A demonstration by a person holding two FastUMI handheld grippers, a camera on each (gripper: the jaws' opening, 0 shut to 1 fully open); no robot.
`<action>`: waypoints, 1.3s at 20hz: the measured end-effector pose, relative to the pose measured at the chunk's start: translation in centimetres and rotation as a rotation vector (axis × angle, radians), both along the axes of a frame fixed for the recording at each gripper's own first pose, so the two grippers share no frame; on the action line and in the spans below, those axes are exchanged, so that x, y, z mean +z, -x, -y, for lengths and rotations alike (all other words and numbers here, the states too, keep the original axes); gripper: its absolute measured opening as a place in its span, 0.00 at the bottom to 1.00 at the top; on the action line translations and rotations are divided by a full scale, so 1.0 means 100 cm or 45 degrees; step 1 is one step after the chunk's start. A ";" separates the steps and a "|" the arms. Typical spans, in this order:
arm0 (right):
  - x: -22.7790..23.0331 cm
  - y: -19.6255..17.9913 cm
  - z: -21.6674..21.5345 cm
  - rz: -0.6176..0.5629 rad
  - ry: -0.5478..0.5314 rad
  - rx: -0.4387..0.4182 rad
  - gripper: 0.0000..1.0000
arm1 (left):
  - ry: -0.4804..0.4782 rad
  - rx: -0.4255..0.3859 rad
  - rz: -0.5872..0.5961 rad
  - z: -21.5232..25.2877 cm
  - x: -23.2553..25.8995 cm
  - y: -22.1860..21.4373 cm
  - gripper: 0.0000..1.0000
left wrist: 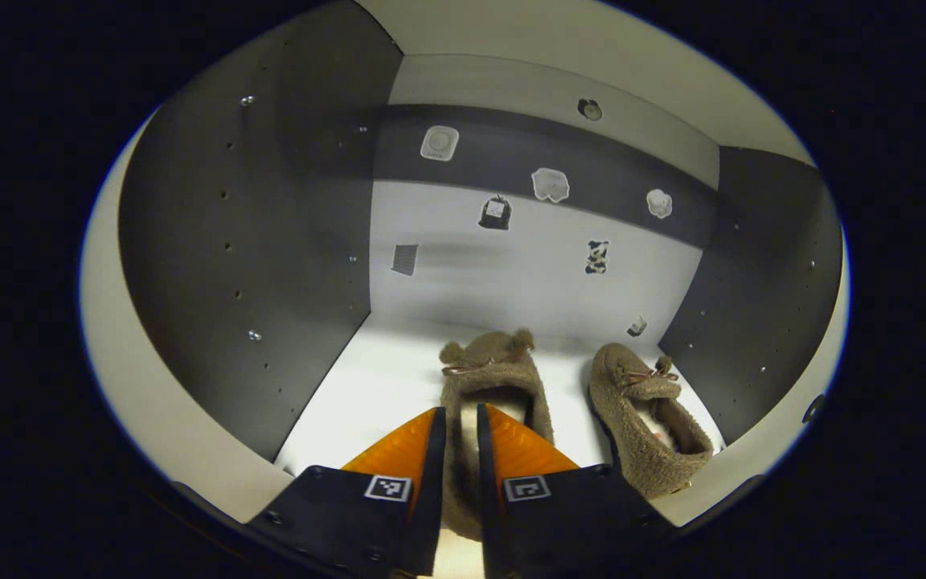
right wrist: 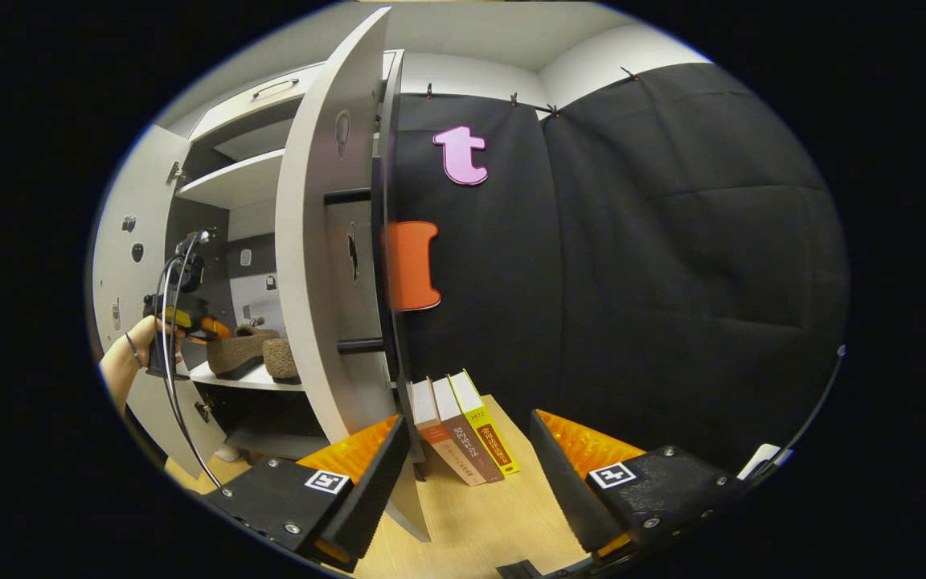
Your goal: Grab one shoe with the right hand and put it into the shoe cabinet, grab the other shoe with the left hand and put it into the shoe cabinet; then close the right door with the right hand and the left door with the left hand.
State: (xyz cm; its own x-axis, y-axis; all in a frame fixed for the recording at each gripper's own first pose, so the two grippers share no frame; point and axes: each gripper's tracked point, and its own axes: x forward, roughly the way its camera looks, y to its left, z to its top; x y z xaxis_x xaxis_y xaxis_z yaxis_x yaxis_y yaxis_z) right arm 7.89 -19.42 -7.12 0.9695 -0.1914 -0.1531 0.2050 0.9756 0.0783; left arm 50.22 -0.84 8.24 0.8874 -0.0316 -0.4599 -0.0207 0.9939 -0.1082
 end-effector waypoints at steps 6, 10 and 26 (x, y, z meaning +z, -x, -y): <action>-0.002 -0.006 -0.004 -0.002 0.010 0.039 0.93 | -0.093 -0.043 0.164 0.000 0.060 0.030 0.75; -0.005 -0.009 -0.007 -0.001 -0.009 0.064 0.92 | -0.054 -0.066 0.288 0.008 0.097 0.065 0.82; 0.003 0.006 -0.046 0.028 0.048 0.110 0.89 | -0.152 -0.041 0.597 -0.029 0.171 0.231 0.94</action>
State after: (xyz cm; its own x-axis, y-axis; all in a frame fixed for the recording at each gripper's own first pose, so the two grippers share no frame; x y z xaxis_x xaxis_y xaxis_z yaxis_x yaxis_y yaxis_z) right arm 7.28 -14.80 -6.83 0.9857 -0.1118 -0.1257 0.1182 0.9920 0.0447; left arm 27.09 2.02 25.37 0.9993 -0.0342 -0.0124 0.0344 0.9993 0.0162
